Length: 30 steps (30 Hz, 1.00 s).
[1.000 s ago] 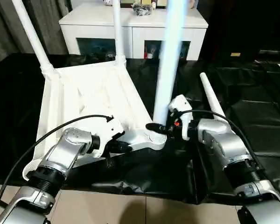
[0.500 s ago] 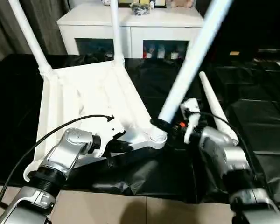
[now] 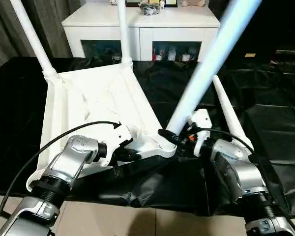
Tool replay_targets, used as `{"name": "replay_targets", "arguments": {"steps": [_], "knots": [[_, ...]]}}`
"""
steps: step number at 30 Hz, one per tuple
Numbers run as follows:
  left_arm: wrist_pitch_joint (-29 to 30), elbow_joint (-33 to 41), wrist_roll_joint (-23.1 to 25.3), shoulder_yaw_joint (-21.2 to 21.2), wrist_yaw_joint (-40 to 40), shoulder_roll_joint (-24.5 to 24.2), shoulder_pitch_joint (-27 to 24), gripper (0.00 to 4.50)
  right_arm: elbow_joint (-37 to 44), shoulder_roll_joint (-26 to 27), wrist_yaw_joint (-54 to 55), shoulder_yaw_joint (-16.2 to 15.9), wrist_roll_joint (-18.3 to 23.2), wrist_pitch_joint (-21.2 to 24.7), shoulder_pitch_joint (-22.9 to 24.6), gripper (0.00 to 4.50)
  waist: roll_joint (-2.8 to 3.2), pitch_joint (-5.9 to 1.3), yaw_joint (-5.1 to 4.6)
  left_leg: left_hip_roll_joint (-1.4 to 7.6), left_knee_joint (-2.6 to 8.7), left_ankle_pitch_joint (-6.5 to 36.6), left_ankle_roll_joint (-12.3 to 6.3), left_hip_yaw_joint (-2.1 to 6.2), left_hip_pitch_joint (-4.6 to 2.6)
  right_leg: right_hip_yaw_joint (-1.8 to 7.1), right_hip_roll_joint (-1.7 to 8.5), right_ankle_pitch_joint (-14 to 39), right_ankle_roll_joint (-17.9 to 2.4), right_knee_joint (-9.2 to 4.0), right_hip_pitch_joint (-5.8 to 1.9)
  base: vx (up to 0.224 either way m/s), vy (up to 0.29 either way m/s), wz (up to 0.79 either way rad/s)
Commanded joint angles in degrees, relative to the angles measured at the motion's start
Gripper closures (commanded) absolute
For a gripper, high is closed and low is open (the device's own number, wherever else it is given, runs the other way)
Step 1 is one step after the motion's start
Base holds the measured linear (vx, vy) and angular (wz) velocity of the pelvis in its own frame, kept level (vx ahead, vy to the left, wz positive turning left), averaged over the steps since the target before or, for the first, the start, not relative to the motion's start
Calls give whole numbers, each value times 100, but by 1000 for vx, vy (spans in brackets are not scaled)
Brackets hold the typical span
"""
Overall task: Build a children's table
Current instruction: Rotate leg to tighten
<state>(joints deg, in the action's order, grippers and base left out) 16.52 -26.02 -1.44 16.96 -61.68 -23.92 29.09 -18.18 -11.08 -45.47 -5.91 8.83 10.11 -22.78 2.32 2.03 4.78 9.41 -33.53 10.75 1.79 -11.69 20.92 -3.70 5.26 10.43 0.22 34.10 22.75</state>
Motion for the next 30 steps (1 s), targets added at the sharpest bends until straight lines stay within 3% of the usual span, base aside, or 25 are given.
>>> {"name": "replay_targets", "arguments": {"steps": [1,4,5,6,7,11,15,25,29,30], "knots": [[58,-19,19,-86,243,40,9,450,-353,76,-225,-625,-180,424,184,263,-27,-214,-34,407,558,2328,210,254,-105,318,411,2321,-937,-516,-101,0,0,0],[65,21,19,-95,257,26,-27,450,-545,-4,-471,-794,-238,805,-74,263,-39,-200,-56,403,559,2417,218,265,-116,311,408,2600,-900,-528,-90,0,0,0],[64,25,25,-94,260,27,-36,450,-605,-53,-592,-846,-240,956,-150,263,-91,-198,-72,406,558,2441,221,263,-111,314,412,2700,-856,-542,-90,0,0,0],[64,24,30,-91,261,29,-38,450,-638,-76,-652,-864,-236,1021,-183,263,-55,-202,-71,409,558,2441,233,272,-118,321,424,2727,-839,-542,-85,0,0,0],[68,29,36,-88,259,27,-47,450,-800,-154,-838,-928,-300,1120,-297,263,-61,-191,-93,410,562,2510,248,275,-116,315,413,2746,-839,-547,-76,0,0,0],[75,30,46,-70,257,31,-49,450,-1265,-221,-1003,-897,-364,1151,-544,263,-75,-208,-105,410,549,2427,236,264,-114,321,418,2515,-939,-524,-88,0,0,0],[69,25,60,-51,245,20,-52,450,-1746,-252,-976,-802,-381,1158,-800,263,-81,-195,-117,413,547,2517,249,267,-133,317,420,2654,-967,-535,-74,0,0,0],[71,56,79,-44,196,-35,-101,450,-2140,-261,-1193,-773,-386,1160,-862,263,-92,-152,-161,404,570,3166,341,324,-224,306,429,3445,-692,-632,-17,0,0,0],[81,84,83,-45,169,-33,-119,450,-2492,-118,-872,-411,-212,1061,-953,263,-92,-168,-170,407,593,3054,318,314,-212,310,422,3194,-779,-625,-37,0,0,0],[78,81,89,-52,170,-26,-118,450,-2645,-38,-545,-93,-66,889,-1017,263,-91,-168,-175,408,593,3059,325,317,-210,311,427,3191,-792,-624,-38,0,0,0]]}}
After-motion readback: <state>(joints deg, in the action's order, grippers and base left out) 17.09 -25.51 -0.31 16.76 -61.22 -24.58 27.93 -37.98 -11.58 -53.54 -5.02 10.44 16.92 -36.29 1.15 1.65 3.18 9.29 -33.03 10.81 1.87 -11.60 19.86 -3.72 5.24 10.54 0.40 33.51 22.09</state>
